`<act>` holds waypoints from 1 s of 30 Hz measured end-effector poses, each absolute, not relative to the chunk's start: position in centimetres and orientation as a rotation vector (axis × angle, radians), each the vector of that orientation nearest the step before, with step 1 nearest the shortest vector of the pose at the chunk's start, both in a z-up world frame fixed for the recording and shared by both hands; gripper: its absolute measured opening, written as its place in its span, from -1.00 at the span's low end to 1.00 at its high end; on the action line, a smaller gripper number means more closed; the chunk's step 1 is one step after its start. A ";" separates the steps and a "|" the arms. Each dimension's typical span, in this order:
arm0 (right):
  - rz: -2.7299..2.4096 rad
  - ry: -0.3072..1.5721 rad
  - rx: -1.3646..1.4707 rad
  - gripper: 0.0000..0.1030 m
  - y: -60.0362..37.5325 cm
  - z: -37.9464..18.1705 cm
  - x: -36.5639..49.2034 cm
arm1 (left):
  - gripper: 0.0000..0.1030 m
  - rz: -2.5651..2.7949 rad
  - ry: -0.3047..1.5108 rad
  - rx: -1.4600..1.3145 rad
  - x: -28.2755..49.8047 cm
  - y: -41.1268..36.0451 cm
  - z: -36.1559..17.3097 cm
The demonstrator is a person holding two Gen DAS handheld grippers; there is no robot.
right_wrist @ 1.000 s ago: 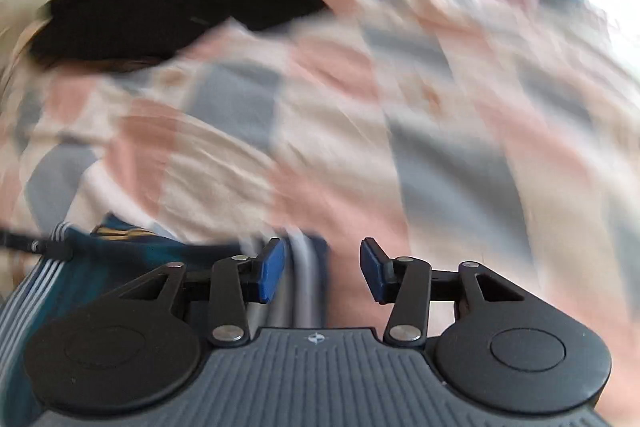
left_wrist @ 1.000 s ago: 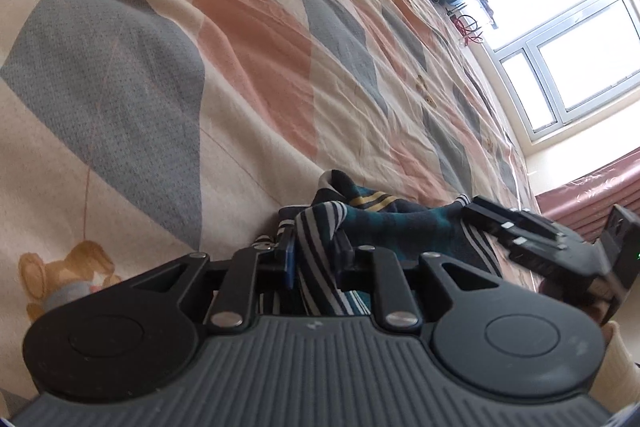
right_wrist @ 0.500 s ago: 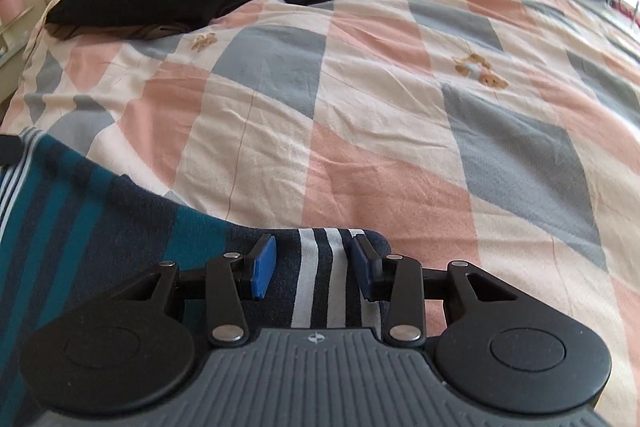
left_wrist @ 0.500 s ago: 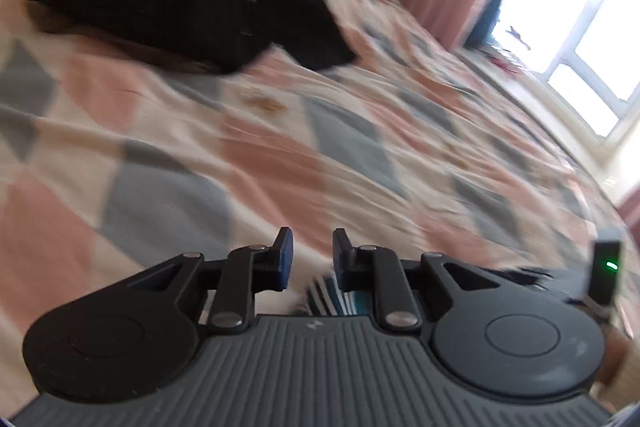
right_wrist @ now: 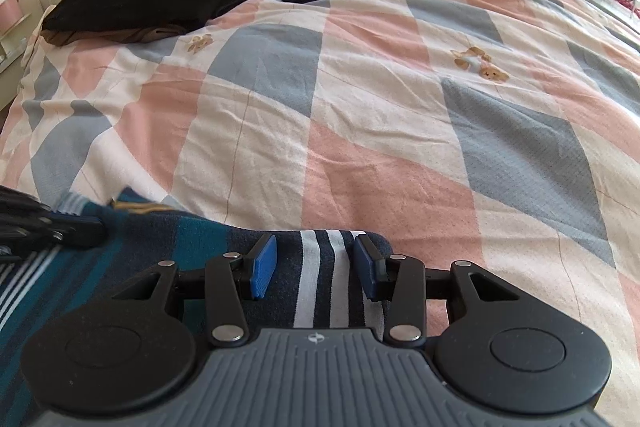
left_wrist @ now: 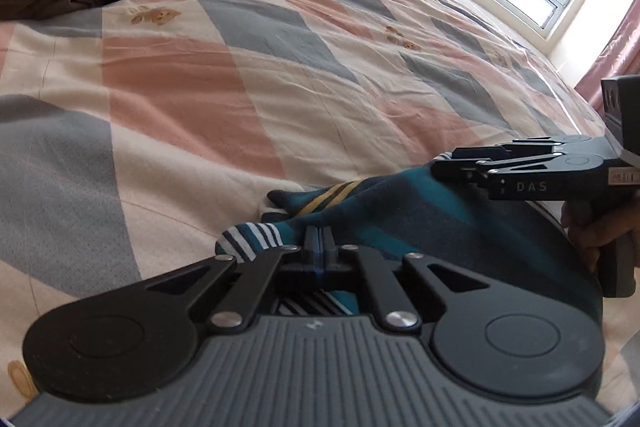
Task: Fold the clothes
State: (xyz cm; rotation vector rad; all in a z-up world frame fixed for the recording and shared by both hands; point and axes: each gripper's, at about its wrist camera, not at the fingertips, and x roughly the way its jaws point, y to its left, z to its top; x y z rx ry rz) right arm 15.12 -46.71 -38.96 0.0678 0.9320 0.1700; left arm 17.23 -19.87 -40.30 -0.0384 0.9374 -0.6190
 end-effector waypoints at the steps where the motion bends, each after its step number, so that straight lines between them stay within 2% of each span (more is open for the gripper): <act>1: 0.167 0.927 0.063 -0.19 -46.6 -39.3 15.3 | -0.93 -0.618 0.951 -0.090 17.6 -19.3 -40.4; 3: 0.170 0.925 0.071 -0.17 -46.8 -39.8 15.7 | -0.93 -0.617 0.988 -0.215 18.6 -18.0 -40.6; 5: 0.162 0.937 0.201 -0.18 -48.6 -39.6 16.0 | -0.93 -0.628 0.995 -0.224 18.8 -17.6 -40.3; 6: 0.157 0.942 0.270 -0.33 -49.6 -39.5 16.2 | -0.94 -0.635 0.996 -0.219 18.8 -17.5 -40.1; 7: 0.120 0.942 0.341 -0.61 -50.7 -39.2 16.0 | -0.94 -0.641 0.997 -0.213 18.9 -17.4 -40.0; 8: 0.061 0.922 0.392 -0.67 -51.6 -38.5 15.3 | -0.94 -0.652 0.993 -0.194 18.9 -17.5 -39.8; 10: -0.046 0.869 0.435 -0.44 -52.9 -36.6 13.2 | -0.94 -0.670 1.004 -0.191 19.2 -17.6 -39.7; 14: -0.063 0.765 0.409 -0.42 -52.6 -33.0 6.7 | -0.94 -0.686 1.011 -0.180 19.6 -17.8 -40.0; 17: 0.031 0.734 0.318 -0.36 -50.1 -32.4 2.0 | -0.94 -0.688 0.998 -0.109 19.6 -18.8 -39.7; 19: 0.006 0.845 0.194 -0.12 -48.1 -34.5 0.9 | -0.95 -0.678 0.997 -0.072 19.6 -19.3 -39.0; 22: -0.049 0.865 0.268 -0.06 -48.3 -36.8 0.5 | -0.92 -0.605 0.941 -0.065 18.3 -17.9 -35.6; 26: -0.054 0.858 0.232 -0.03 -47.6 -36.0 1.2 | -0.85 -0.615 0.913 -0.104 12.8 -15.9 -30.6; 30: -0.081 0.802 0.153 -0.06 -45.8 -34.2 -0.2 | -0.84 -0.673 0.894 -0.014 5.7 -17.1 -29.2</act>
